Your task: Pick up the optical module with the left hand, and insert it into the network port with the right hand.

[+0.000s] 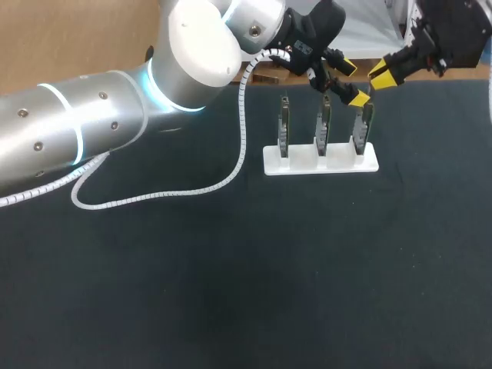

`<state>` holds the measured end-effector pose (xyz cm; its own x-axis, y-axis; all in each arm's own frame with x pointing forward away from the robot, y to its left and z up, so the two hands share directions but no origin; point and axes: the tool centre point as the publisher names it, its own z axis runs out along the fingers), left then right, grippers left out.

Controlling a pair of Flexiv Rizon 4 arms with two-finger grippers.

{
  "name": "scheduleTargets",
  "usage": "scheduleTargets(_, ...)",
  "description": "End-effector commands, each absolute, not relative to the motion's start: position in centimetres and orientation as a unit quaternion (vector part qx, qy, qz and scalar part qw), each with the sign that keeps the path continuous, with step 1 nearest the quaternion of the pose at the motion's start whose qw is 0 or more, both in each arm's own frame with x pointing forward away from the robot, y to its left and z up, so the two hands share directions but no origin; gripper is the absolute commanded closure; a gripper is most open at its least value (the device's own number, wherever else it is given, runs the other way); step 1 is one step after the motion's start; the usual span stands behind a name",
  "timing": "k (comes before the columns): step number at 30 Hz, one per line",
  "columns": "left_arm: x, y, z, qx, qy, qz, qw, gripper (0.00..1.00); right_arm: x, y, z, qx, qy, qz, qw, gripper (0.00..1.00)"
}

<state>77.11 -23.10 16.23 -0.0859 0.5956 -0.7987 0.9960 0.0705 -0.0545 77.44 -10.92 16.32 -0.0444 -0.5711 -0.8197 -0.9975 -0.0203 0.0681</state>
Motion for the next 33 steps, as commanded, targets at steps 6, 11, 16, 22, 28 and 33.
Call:
scheduleTargets(6, 77.3, -23.2, 16.3, 0.601, 0.664, -0.322, 0.308, 0.00, 77.0, -11.1, 15.8, -0.617, 0.637, 0.352, 0.299, 1.00)
scheduleTargets(11, 77.3, -23.2, 16.3, 0.601, 0.664, -0.322, 0.308, 0.00, 77.0, -11.3, 15.9, -0.615, 0.635, 0.356, 0.302, 0.00)
scheduleTargets(16, 77.3, -23.2, 16.3, 0.601, 0.664, -0.322, 0.308, 0.00, 77.1, -11.7, 16.4, -0.604, 0.637, 0.361, 0.314, 0.00)
scheduleTargets(22, 77.3, -23.2, 16.3, 0.601, 0.664, -0.322, 0.308, 0.00, 77.0, -13.0, 17.3, -0.594, 0.640, 0.365, 0.324, 0.00)
scheduleTargets(28, 77.3, -23.2, 16.3, 0.601, 0.664, -0.322, 0.308, 0.00, 76.5, -14.4, 18.8, -0.591, 0.601, 0.425, 0.331, 0.00)
scheduleTargets(33, 77.3, -23.2, 16.3, 0.601, 0.664, -0.322, 0.308, 0.00, 76.4, -14.5, 19.0, -0.600, 0.595, 0.424, 0.327, 0.00)
